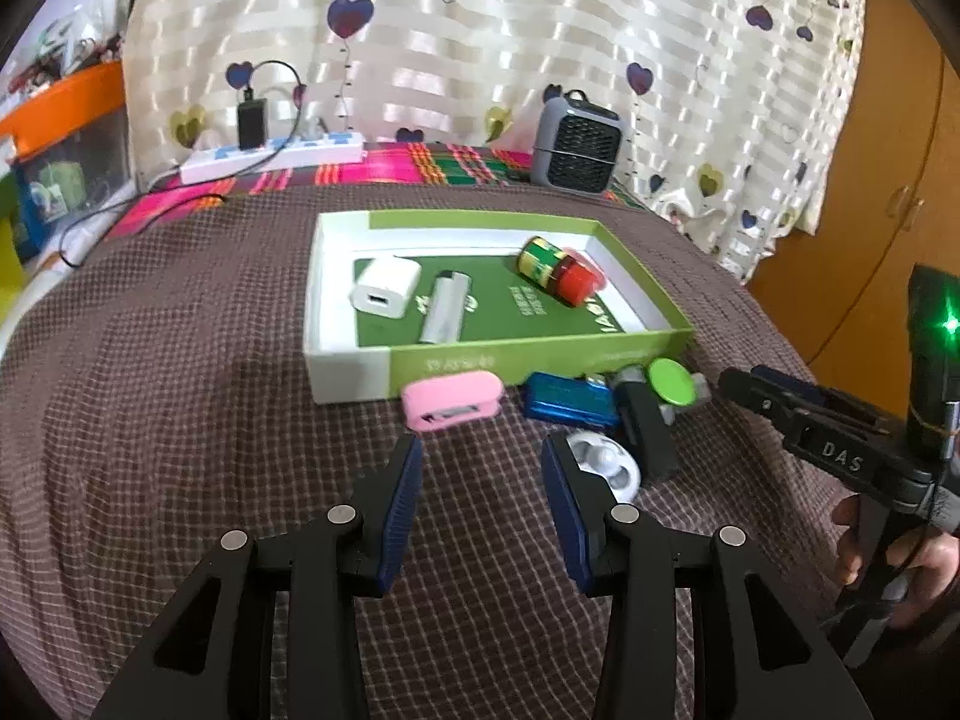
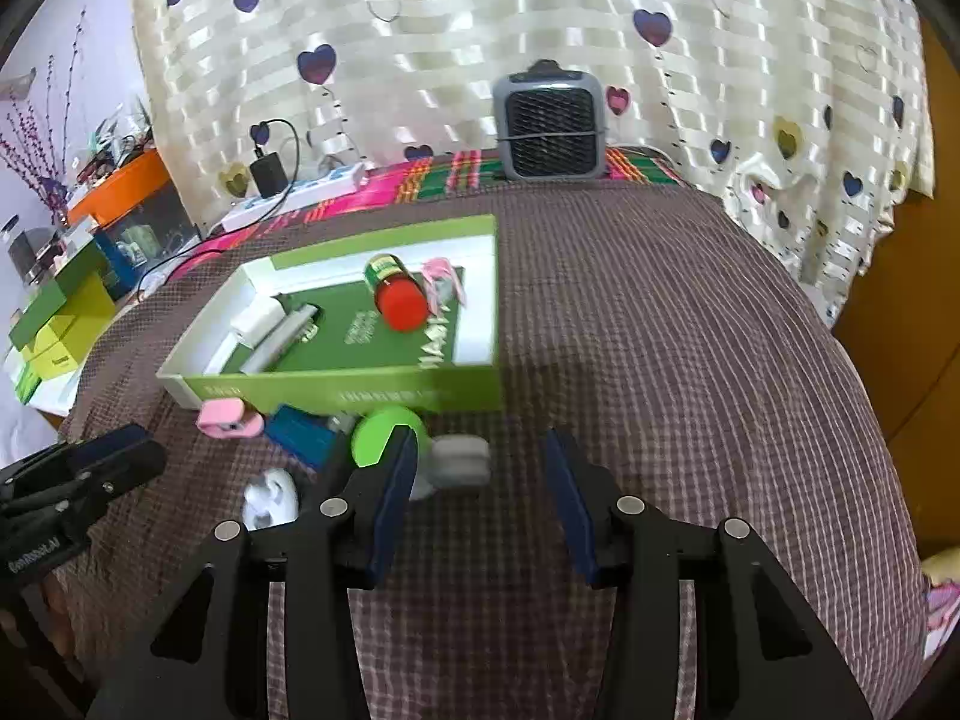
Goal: Organize rigid objects
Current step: 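Move the left gripper to the white round gadget and close on it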
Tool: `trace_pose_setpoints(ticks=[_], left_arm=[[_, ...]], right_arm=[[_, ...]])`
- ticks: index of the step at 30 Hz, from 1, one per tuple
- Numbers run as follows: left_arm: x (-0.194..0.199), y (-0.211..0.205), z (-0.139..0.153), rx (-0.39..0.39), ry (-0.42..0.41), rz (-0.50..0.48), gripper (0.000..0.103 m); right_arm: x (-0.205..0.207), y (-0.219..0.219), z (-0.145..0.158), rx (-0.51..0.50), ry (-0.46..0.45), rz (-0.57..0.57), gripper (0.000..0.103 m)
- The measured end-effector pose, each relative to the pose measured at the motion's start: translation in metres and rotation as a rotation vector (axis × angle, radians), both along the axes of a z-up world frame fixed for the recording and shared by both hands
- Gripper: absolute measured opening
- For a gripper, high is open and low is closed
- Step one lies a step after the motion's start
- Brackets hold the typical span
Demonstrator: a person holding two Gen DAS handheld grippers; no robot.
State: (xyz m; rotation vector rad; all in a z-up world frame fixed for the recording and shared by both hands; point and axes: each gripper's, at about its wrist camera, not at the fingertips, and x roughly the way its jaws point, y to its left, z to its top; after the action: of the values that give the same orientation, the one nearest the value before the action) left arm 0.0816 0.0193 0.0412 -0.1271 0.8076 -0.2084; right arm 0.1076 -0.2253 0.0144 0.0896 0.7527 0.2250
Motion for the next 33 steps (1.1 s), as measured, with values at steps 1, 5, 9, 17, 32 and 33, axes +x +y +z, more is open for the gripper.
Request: trace_pose_setpoints(ticks=[1,5,9,17,32,33], left_arm=[[-0.001,-0.001,-0.001,-0.008,0.002,-0.007,0.041],[0.001,-0.007,-0.009,-0.052,0.033,-0.049,0.045],[0.004,-0.017,-0.016,-0.082,0.054,-0.088,0.046],[0.018,-0.040,-0.028,-0.091,0.112,-0.126,0.047],[0.033,-0.050,-0.034,-0.036,0.127,-0.091,0.047],[0.033,-0.049,-0.034,-0.043,0.127,-0.088,0.047]], right_arm=[[-0.002,-0.002,-0.002,0.002,0.003,-0.006,0.046],[-0.008,-0.012,-0.009,0.023,0.017,-0.023,0.046],[-0.011,-0.017,-0.016,0.023,0.032,-0.033,0.047],[-0.016,-0.027,-0.023,0.029,0.042,-0.039,0.053],[-0.020,-0.039,-0.023,0.060,0.035,-0.049,0.054],[-0.020,-0.039,-0.023,0.060,0.035,-0.049,0.054]])
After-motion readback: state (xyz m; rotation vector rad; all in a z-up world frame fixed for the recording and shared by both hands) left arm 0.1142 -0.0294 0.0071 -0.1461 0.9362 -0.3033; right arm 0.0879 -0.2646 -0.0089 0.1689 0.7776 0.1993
